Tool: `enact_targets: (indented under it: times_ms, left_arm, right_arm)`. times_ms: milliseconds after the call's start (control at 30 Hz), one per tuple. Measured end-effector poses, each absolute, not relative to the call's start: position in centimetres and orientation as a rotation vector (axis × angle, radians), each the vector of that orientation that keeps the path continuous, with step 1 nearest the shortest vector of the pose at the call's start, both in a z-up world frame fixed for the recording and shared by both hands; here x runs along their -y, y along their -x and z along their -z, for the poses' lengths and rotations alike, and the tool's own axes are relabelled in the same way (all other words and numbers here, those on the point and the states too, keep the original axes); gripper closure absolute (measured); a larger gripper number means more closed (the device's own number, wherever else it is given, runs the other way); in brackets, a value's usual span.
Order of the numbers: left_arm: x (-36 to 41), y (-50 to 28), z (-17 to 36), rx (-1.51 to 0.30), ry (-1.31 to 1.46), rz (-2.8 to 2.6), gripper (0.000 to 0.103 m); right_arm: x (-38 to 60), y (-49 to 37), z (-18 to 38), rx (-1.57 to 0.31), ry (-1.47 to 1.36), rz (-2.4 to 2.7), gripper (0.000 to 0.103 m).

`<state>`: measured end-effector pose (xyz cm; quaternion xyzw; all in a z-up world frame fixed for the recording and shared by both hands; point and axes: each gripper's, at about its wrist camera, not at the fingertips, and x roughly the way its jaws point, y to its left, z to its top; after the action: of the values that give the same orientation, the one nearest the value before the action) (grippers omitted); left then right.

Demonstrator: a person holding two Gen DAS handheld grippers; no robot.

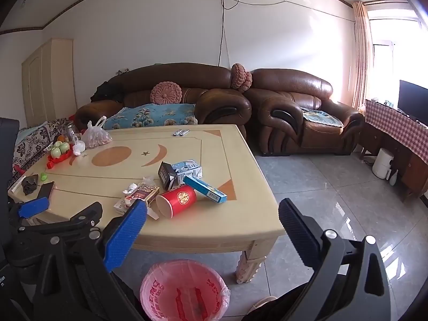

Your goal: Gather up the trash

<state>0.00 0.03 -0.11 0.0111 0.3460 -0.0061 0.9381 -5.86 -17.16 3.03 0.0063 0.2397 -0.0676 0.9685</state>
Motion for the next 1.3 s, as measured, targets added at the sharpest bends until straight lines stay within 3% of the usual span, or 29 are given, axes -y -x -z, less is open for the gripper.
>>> enact_targets:
  times_ms: [1300]
  left_arm:
    - [0.26,0.25,0.37,-0.742,-0.049,-0.013,0.006]
  right_arm:
    - [17.52,6.01,-2.47,-0.491,-0.03,0.127,0.006]
